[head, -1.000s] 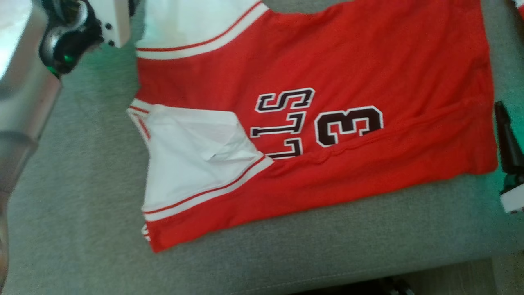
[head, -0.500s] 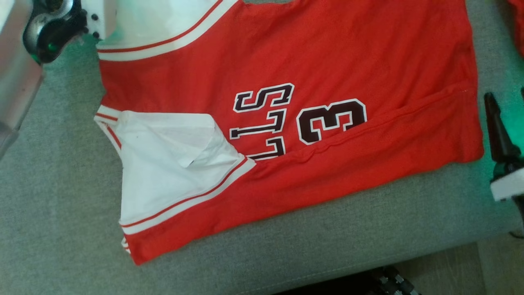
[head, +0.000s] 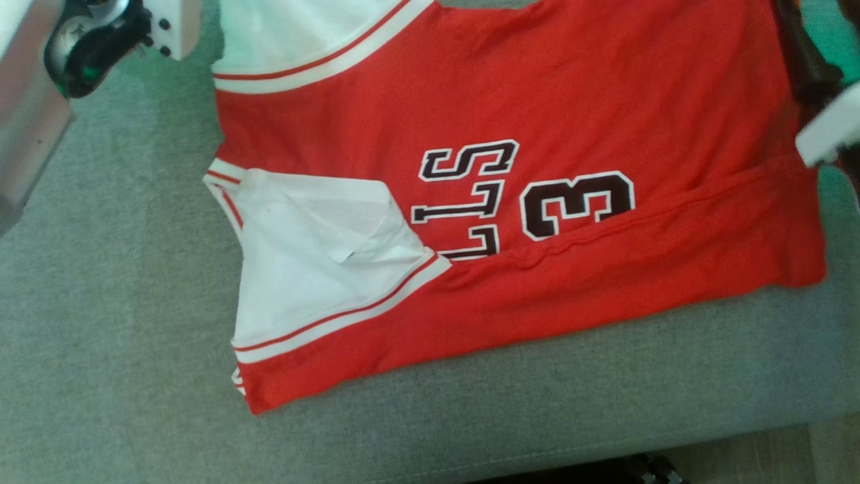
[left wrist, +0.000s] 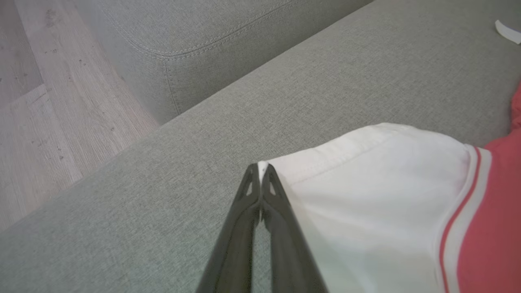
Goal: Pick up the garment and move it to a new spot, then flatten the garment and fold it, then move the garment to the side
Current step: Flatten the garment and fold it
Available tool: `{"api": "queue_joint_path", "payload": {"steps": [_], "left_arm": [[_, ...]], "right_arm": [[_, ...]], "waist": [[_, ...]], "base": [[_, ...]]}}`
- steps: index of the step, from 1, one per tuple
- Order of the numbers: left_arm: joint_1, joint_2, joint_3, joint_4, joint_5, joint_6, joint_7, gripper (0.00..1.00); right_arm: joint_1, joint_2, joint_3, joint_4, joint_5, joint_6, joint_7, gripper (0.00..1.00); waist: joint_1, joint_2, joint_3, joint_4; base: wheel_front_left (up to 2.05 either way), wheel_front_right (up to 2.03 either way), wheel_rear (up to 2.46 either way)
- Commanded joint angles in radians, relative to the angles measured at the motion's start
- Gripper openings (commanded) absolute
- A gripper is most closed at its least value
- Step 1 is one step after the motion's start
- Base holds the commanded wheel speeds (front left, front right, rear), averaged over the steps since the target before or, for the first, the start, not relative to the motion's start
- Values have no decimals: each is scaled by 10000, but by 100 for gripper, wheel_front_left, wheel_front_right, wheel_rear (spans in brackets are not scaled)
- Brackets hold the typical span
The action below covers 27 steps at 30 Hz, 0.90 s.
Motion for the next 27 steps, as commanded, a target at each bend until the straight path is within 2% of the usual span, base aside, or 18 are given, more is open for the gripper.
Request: {"api": "queue_joint_path", "payload": {"steps": [1,9,11,12,13,14,15,20,27], "left_arm": [[-560,384,322,-236,-46,18,-83,0],[-864,494,-185,-371,-363,18,-376,0],[-944,506,-289,-378,-434,18,-443,0],[-982,513,-346,-378,-461,18,-476,0],[-1039,520,-457,-366,-522,18,-533,0],[-1067,522,-510,-354,-554,18,-562,0],[-1096,525,-562,-339,-589,18,-589,0],[-1284,560,-808,-318,-618,18,-960,0],[-1796,676,-1000,-450,-264,18,-2745,0]], "right_arm": [[43,-139,110,-140,110,65,94,100],[-1647,123,1002,1724,628,65,557,100],[-1944,94,1180,2040,722,65,496,91],[-2067,87,1257,2170,775,65,428,91],[-2264,83,1416,2383,902,65,316,47],[-2355,73,1486,2485,981,65,266,35],[-2450,55,1565,2585,1048,65,222,0],[-2897,-82,1846,2982,1271,65,-226,0],[-3359,-275,1854,3306,1685,65,-1207,0]], "waist": [[0,0,-11,61],[0,0,69,249],[0,0,109,284],[0,0,125,297],[0,0,146,321],[0,0,157,334],[0,0,168,347],[0,0,190,400],[0,0,-77,521]], "base": [[0,0,0],[0,0,0],[0,0,0],[0,0,0],[0,0,0],[0,0,0],[0,0,0],[0,0,0],[0,0,0]]}}
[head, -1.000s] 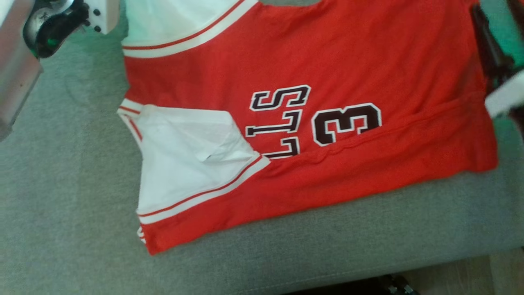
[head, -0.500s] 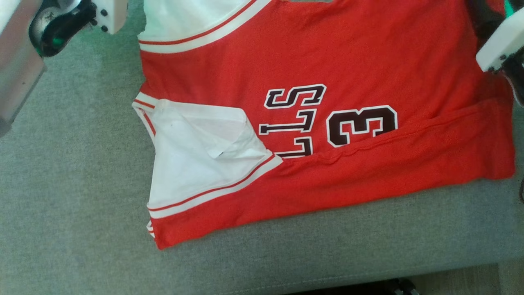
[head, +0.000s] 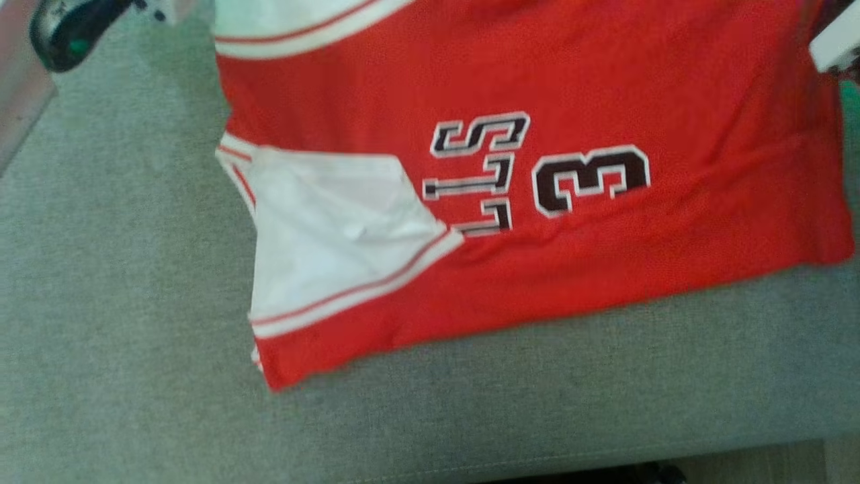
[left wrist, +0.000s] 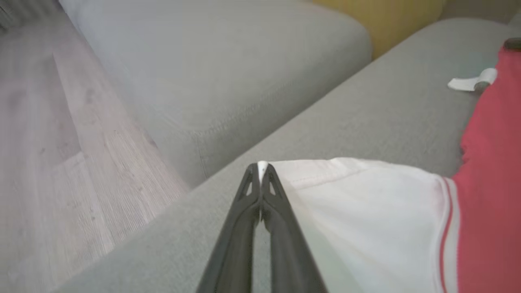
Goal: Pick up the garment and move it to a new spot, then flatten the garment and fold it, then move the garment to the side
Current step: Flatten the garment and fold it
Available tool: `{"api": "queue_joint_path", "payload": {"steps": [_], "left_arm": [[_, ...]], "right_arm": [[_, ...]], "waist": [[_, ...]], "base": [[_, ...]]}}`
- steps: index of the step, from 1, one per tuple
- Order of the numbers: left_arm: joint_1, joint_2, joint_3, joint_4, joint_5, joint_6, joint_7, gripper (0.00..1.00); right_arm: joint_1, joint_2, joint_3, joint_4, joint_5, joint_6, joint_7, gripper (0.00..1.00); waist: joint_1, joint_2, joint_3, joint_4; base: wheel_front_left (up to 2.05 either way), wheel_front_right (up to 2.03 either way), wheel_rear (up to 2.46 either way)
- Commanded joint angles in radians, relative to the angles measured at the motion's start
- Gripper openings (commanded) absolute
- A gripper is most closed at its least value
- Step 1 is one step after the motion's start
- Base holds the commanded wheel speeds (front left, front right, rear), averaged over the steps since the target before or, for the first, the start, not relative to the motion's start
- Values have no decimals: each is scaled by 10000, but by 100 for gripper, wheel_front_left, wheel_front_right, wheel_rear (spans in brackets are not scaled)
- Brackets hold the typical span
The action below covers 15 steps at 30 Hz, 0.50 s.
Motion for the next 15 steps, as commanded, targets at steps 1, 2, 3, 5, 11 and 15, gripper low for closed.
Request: {"api": "queue_joint_path", "payload": {"steps": [1,2,3,5,11,15], "left_arm": [[-853,460,329,-231,170,19,-604,0],[-926,504,259,-281,255,19,-881,0],[-973,558,205,-331,288,19,-1143,0],[-991,669,89,-427,298,19,-1532,0],[-356,1091,-267,-1208,44,19,-1913,0],[238,1414,-358,-1762,48,19,-1966,0]], "right_arm": [[-163,-384,-58,-219,187,65,-237,0],[-171,-459,-76,-219,270,65,-317,0],[-151,-534,-88,-220,358,65,-371,0],[-44,-702,-76,-231,519,65,-412,0],[850,-1197,-31,-524,1110,65,-287,0],[1496,-1526,-117,-784,1331,65,-284,0]], "waist": [[-1,0,-171,74],[-1,0,-262,103],[-1,0,-363,127],[-1,0,-579,183],[-1,0,-1191,494],[-1,0,-1410,663]], "base": [[0,0,0],[0,0,0],[0,0,0],[0,0,0],[0,0,0],[0,0,0]]}}
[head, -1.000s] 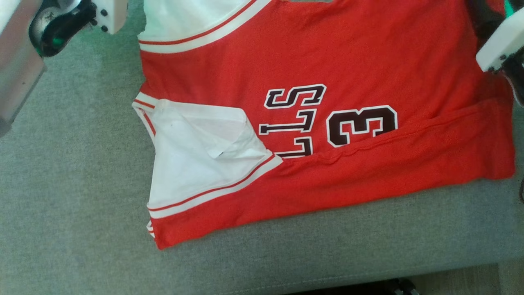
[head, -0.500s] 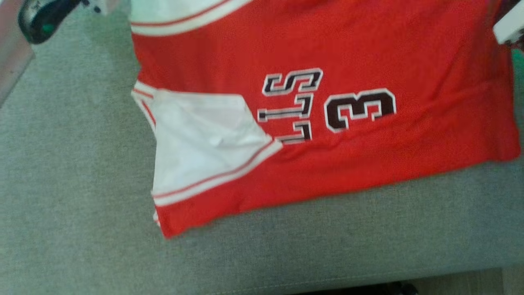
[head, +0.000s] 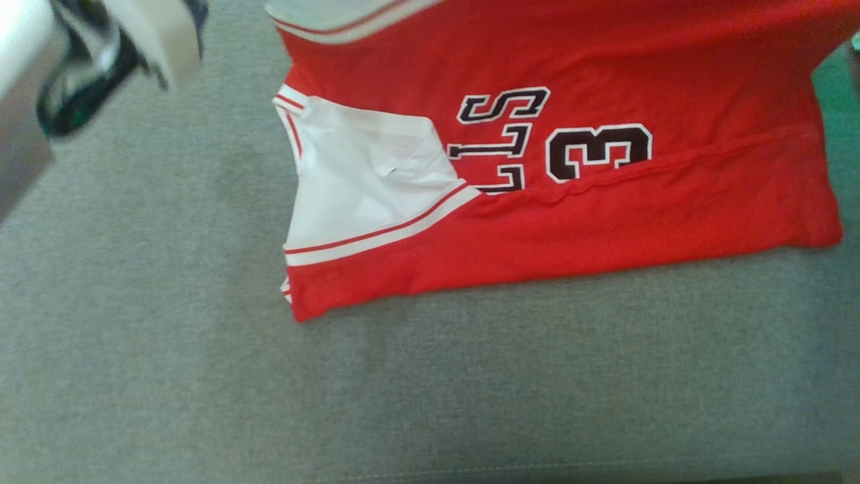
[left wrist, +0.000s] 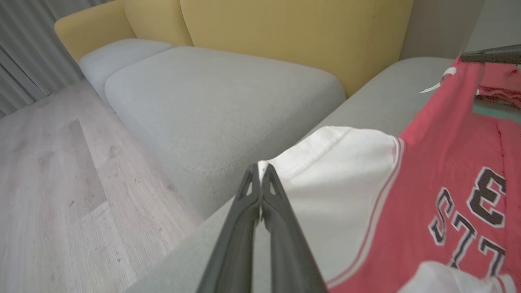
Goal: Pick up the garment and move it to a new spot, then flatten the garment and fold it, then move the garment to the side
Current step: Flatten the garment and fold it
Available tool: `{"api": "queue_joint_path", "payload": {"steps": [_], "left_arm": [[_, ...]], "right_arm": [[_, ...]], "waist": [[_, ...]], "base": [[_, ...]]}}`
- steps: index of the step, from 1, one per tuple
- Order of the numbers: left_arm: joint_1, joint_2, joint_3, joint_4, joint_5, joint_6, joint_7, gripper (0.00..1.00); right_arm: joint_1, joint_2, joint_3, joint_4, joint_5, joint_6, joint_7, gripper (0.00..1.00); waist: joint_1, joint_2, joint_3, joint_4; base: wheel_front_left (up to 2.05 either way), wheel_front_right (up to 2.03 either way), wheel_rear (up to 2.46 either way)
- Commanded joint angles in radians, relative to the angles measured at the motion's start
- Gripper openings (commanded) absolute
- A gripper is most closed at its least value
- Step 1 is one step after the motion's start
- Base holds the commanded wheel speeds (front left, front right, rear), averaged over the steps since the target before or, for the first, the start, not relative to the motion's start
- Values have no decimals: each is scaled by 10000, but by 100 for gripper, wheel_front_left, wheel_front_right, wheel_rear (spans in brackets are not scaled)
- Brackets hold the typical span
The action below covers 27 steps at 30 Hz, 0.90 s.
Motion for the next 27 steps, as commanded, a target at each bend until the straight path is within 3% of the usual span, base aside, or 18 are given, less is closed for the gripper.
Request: {"api": "queue_joint_path", "payload": {"steps": [1,6,13,21,27], "left_arm": [[-135,514,360,-210,43,19,-88,0],[1268,1308,310,-1397,308,59,-98,0],[2981,1857,295,-2961,721,754,-264,0],[4992,1774,288,-3919,1069,1726,-627,0],[5583,1531,287,-3820,1511,2234,-1167,0]], "right_arm": [[297,-356,-74,-306,83,65,33,0],[1686,-778,-389,-598,286,65,-43,0],[3007,-1067,-731,-1043,258,65,-57,0],[4429,-1025,-1508,-1549,-24,65,127,0],[5261,-727,-2167,-1944,-260,65,294,0]], "waist": [[2,-1,-157,159],[2,-1,-413,527],[2,-1,-616,788],[2,-1,-624,967],[2,-1,-599,1004]], "base": [[0,0,0],[0,0,0],[0,0,0],[0,0,0],[0,0,0]]}}
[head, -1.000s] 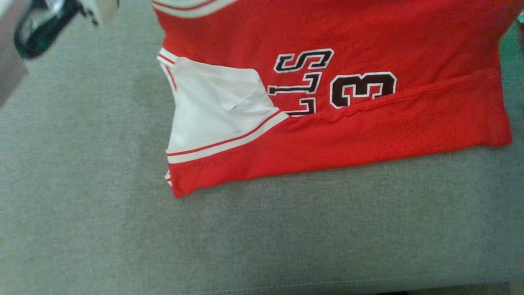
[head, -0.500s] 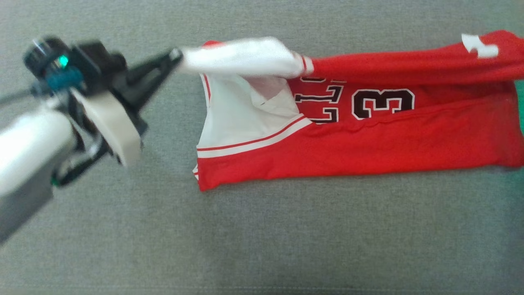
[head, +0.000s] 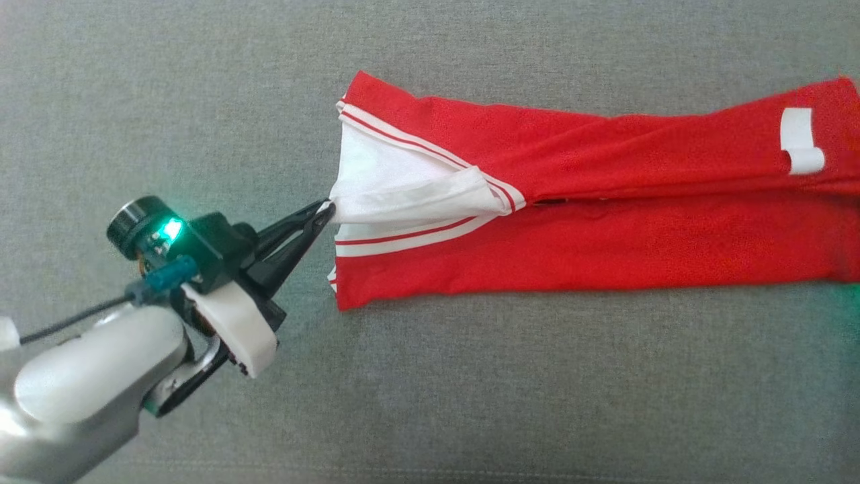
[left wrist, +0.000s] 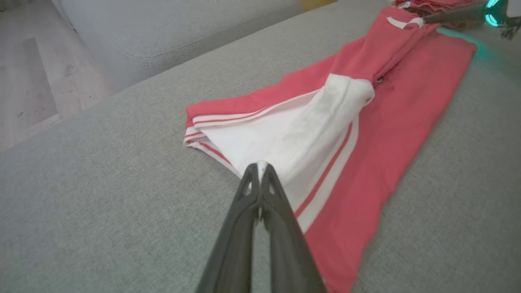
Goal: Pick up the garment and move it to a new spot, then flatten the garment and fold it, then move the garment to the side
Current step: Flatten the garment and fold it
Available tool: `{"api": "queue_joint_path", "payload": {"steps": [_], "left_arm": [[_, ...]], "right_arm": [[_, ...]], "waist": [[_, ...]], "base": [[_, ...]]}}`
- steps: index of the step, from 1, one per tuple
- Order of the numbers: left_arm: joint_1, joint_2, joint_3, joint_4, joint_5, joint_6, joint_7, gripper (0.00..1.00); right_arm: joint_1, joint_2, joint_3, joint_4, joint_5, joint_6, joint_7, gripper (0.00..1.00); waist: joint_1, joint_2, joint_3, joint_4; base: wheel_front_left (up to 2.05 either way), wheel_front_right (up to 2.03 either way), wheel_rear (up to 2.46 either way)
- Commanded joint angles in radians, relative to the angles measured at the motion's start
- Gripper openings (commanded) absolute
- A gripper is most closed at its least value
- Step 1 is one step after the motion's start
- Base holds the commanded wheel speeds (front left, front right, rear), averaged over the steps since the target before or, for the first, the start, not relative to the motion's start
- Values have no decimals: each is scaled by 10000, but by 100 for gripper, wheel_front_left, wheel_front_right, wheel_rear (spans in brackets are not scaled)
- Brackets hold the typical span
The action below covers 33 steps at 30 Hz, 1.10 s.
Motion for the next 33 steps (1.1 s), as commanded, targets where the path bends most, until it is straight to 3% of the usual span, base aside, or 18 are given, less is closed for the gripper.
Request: {"api": "queue_joint_path", "payload": {"steps": [1,2,3,4,8,13,14,18,24,33], "left_arm": [[6,267,472,-52,104,196,-271,0],[75,221,485,16,131,296,-393,1],[142,165,496,91,168,399,-517,45],[234,84,540,171,138,520,-653,100],[763,-367,1006,434,-306,1158,-1342,100],[1887,-1161,2380,429,-667,2442,-1816,100],[1887,-1161,2380,429,-667,2442,-1816,100],[3393,-2212,4704,-385,70,3185,-1833,100],[5622,-3808,6994,-1505,2038,3192,-1836,100],[7113,-5183,7767,-1330,4160,2462,-1837,100]], "right_arm": [[441,-217,-212,-360,-147,65,71,0],[537,-136,-303,-418,-216,65,106,0],[629,-38,-398,-469,-287,65,137,61],[716,84,-518,-504,-333,65,150,100],[1258,648,-1204,-687,-544,65,-121,100],[2105,1474,-2100,-1131,-936,65,-743,100],[2105,1474,-2100,-1131,-936,65,-743,100],[2340,2007,-2664,-1357,-1363,65,-1032,100],[2050,2495,-3561,-876,-1980,65,-1009,100],[1304,2686,-4448,1028,-2968,65,-6,100]], "waist": [[0,-1,-19,-2],[0,-1,-37,-3],[0,-1,-60,0],[0,-1,-95,7],[0,-1,-327,121],[0,-1,-680,297],[0,-1,-680,297],[0,-1,-919,511],[0,-1,-1121,1007],[0,-1,-1277,1458]], "base": [[0,0,0],[0,0,0],[0,0,0],[0,0,0],[0,0,0],[0,0,0],[0,0,0],[0,0,0],[0,0,0],[0,0,0]]}}
